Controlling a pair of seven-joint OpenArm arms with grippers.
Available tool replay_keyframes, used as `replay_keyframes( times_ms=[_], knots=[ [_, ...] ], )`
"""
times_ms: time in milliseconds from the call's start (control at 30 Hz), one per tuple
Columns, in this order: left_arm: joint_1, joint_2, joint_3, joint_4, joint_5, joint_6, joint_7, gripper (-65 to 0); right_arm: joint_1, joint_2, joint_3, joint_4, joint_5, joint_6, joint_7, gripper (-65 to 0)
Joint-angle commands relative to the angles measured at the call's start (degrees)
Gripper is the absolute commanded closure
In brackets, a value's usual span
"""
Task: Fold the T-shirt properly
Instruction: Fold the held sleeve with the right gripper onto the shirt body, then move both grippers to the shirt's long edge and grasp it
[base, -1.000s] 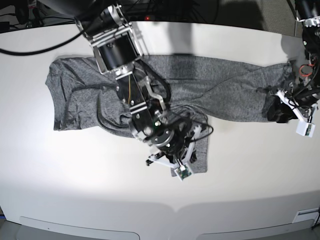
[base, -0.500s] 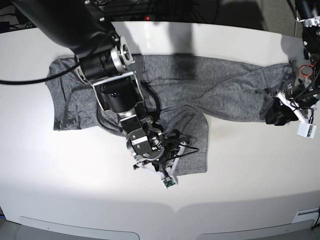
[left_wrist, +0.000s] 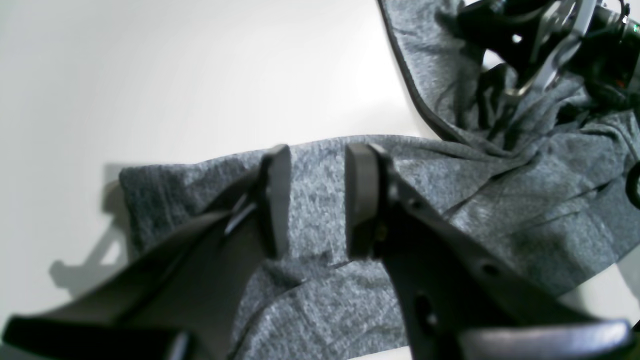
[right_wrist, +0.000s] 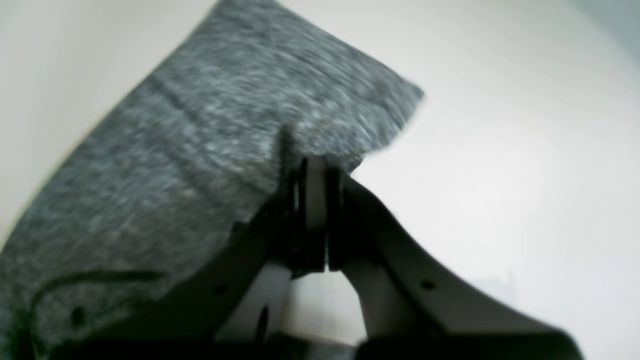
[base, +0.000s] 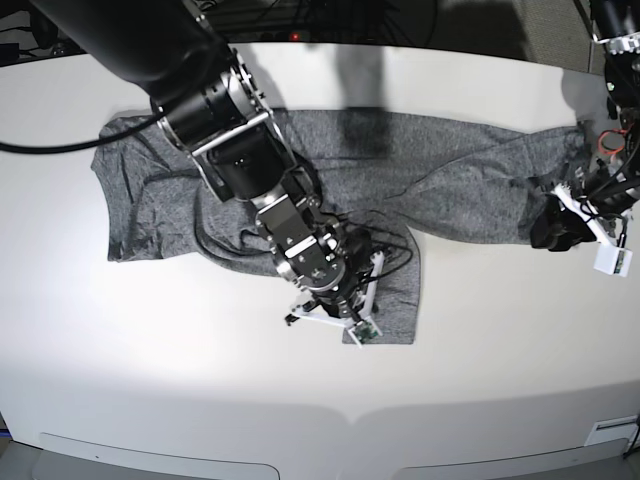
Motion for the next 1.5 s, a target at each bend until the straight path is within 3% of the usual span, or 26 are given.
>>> replay_keyframes(
  times_ms=[0,67,200,367,467,533,733,867,1000,1100,1300,1367,1467],
  knots=[
    [-0.76,-0.96,-0.26,1.03,-1.09,-0.09,-1.38,-18.0,0.22,-0.42,-1.64,0.11,0.33,3.30,-1.60,0.0],
    [-0.76,-0.96,-0.26,1.03,-1.07,-0.11,-1.38,-18.0,0.13,-0.42,-4.96,0.11,0.35,5.40,-0.35,0.0],
    [-0.76,-0.96,-0.26,1.03,-1.07,-0.11,-1.38,-18.0,0.17,-0.42,-9.25,0.28,0.35,6.34,3.13,0.0],
    [-0.76,-0.96,-0.26,1.03,-1.07,-0.09,-1.40,-18.0,0.15,-0.42,-10.58,0.28,-0.92,16.00,14.53,0.0],
    [-0.76,-0.96,-0.26,1.03,-1.07,-0.11,-1.42,-18.0,0.15,-0.42,-10.58,0.48,-3.69,18.75,17.77,0.0],
    [-0.76,-0.96,-0.26,1.03,-1.07,-0.11,-1.40,-18.0,0.17,-0.42,-10.56,0.50,-4.81,18.40,17.77,0.0],
    [-0.76,-0.96,-0.26,1.03,-1.07,-0.11,-1.88,-18.0,0.17,-0.42,-7.23,0.50,-4.17,11.61,18.43,0.0],
    [-0.76,-0.96,-0.26,1.03,-1.03,-0.13,-3.61,-18.1,0.17,-0.42,-1.79,0.50,-4.17,11.56,19.23,-17.6],
    [-0.76,-0.96,-0.26,1.03,-0.37,-0.20,-7.76,-18.1,0.15,-0.42,2.56,1.20,-4.20,11.74,19.71,-19.8],
    [-0.92,-0.94,-0.26,1.01,0.35,-0.31,-11.50,-18.1,0.15,-0.42,6.01,3.91,-4.17,11.80,16.94,-19.8],
    [-1.44,-0.92,-0.11,1.01,7.80,-0.28,-19.69,-18.2,0.13,-0.42,12.20,12.24,-4.13,11.82,8.90,-19.8],
    [-2.86,-0.92,1.36,1.01,7.78,-0.26,-19.50,-18.2,0.13,-0.42,14.12,15.06,-3.52,11.78,4.42,-19.8],
    [-6.05,-0.94,6.95,1.01,10.01,-0.26,-18.71,-18.2,0.13,-0.42,17.51,19.93,3.26,11.82,-7.43,-19.8]
  ],
)
